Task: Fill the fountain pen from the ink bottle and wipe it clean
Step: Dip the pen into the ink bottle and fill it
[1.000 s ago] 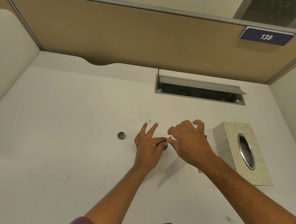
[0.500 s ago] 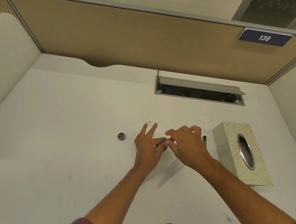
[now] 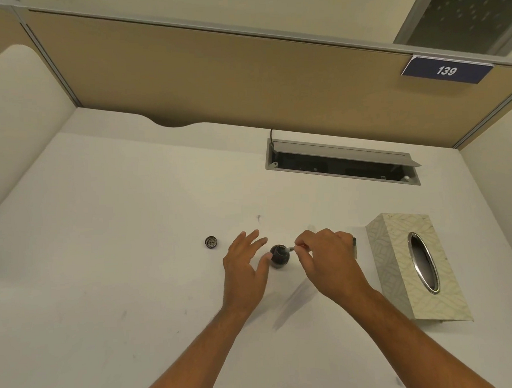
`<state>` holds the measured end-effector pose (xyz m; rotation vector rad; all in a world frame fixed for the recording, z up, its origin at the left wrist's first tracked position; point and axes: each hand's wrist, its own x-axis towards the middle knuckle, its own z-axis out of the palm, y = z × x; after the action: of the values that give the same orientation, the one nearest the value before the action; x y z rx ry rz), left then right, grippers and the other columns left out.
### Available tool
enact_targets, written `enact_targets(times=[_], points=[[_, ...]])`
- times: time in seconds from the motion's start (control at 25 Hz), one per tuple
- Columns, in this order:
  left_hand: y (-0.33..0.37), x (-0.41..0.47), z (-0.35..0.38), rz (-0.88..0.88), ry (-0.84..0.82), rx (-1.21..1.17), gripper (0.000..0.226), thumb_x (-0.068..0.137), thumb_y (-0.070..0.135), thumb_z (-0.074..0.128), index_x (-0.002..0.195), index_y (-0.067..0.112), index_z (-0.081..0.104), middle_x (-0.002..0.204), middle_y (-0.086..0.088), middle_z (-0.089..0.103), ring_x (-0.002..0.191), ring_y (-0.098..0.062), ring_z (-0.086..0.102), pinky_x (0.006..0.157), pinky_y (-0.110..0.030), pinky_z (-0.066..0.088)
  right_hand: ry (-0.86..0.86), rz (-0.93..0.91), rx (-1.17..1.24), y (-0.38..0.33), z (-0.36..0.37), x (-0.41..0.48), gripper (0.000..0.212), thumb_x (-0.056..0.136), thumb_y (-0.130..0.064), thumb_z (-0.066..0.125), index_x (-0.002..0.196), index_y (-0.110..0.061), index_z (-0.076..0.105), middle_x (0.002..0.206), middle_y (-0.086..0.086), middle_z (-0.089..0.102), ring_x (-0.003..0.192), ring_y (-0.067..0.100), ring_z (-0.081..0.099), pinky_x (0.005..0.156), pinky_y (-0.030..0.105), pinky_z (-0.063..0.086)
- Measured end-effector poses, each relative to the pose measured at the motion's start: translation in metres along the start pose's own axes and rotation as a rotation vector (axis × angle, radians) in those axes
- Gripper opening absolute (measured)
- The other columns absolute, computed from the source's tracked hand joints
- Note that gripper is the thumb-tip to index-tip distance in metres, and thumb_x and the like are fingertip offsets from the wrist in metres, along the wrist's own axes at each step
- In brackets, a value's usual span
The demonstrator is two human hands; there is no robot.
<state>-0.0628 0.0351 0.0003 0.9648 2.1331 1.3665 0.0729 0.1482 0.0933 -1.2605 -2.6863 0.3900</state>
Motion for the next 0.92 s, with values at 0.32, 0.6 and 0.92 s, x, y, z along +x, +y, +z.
enact_targets(times=[0.32,0.6,0.92], points=[[0.006,-0.020,-0.005,-0.059,0.029,-0.014,0.030,0.099,0.005,0.075,0.124,0.020,0.079,0.141,0.013,0.063,0.148,-0.026,0.051,0.123,-0.058,0.040,-0.004,0.191,0.310,0.006,0.004,-0.028,0.007,0.098,-0.029,0.062,0.094,-0.032,0.066,0.089,-0.012,0.073,0.090,0.010,0.064,0.091,0.036,0.034],[0.011,-0.025,-0.005,-0.070,0.022,0.000,0.030,0.100,0.007,0.075,0.125,0.024,0.079,0.143,0.011,0.064,0.148,-0.024,0.052,0.123,-0.057,0.040,-0.002,0.310,0.437,0.006,0.008,-0.043,0.007,0.094,-0.027,0.069,0.087,-0.028,0.069,0.083,-0.013,0.074,0.084,0.008,0.068,0.094,0.048,0.051],[0.012,-0.023,-0.006,-0.060,-0.041,0.066,0.038,0.100,0.013,0.075,0.137,0.022,0.071,0.151,0.007,0.062,0.154,-0.022,0.046,0.127,-0.053,0.036,-0.085,0.332,0.189,0.014,0.013,-0.046,0.018,0.097,-0.034,0.058,0.102,-0.033,0.075,0.091,-0.014,0.079,0.091,0.010,0.068,0.089,0.036,0.038]])
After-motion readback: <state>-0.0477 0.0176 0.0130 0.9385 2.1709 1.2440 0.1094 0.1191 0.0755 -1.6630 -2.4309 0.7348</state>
